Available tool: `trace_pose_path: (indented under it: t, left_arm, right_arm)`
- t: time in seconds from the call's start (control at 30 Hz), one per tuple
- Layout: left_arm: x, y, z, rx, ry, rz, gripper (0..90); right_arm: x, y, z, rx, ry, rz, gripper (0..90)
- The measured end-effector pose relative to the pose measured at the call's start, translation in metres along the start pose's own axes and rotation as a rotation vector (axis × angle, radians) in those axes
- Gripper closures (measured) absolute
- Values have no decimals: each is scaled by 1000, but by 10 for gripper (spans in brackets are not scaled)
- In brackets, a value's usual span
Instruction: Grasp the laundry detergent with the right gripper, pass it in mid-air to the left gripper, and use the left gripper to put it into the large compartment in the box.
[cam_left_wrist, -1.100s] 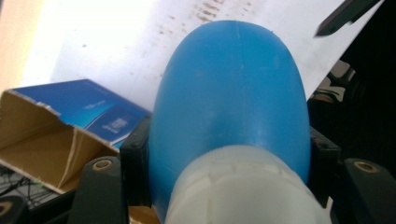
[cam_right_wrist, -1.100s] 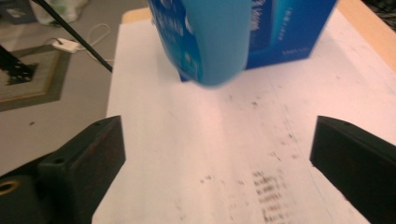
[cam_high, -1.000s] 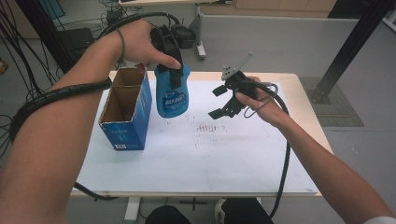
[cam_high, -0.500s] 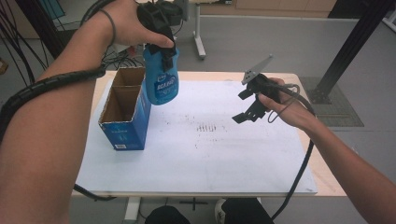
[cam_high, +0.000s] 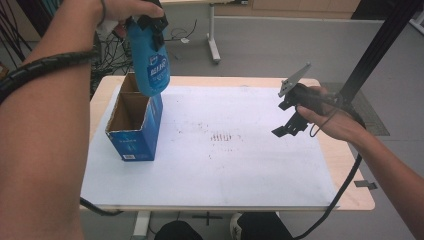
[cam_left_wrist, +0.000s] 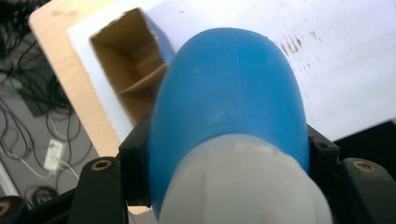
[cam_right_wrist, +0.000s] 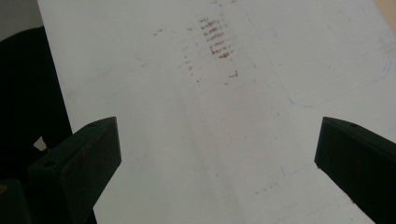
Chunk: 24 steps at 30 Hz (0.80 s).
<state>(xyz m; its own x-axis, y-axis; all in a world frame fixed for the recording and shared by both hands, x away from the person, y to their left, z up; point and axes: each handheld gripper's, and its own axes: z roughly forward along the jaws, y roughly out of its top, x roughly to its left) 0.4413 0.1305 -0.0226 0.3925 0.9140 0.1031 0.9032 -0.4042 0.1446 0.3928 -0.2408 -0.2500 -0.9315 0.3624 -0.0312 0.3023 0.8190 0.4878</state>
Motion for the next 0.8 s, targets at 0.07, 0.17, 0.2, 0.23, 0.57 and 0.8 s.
trace_pose_path:
  t: [0.07,0.17,0.2,0.23,0.57,0.8]
  left_arm:
    - [8,-1,-6,-14,10,-55,375]
    - [17,-4,-12,-31,24,-131,375]
    - [19,-5,-13,-32,29,-139,375]
    - [21,-5,-15,-33,36,-147,375]
    - [41,-11,-24,-54,38,-283,375]
    - [53,-15,-25,-70,43,-368,375]
  right_arm:
    - [1,-3,-2,19,-5,-4,4]
    - [3,-7,-6,48,-13,-14,4]
    - [3,-8,-7,53,-19,-19,4]
    - [3,-9,-8,55,-23,-20,4]
    - [5,-17,-16,80,-56,-24,4]
    - [5,-21,-19,86,-65,-20,4]
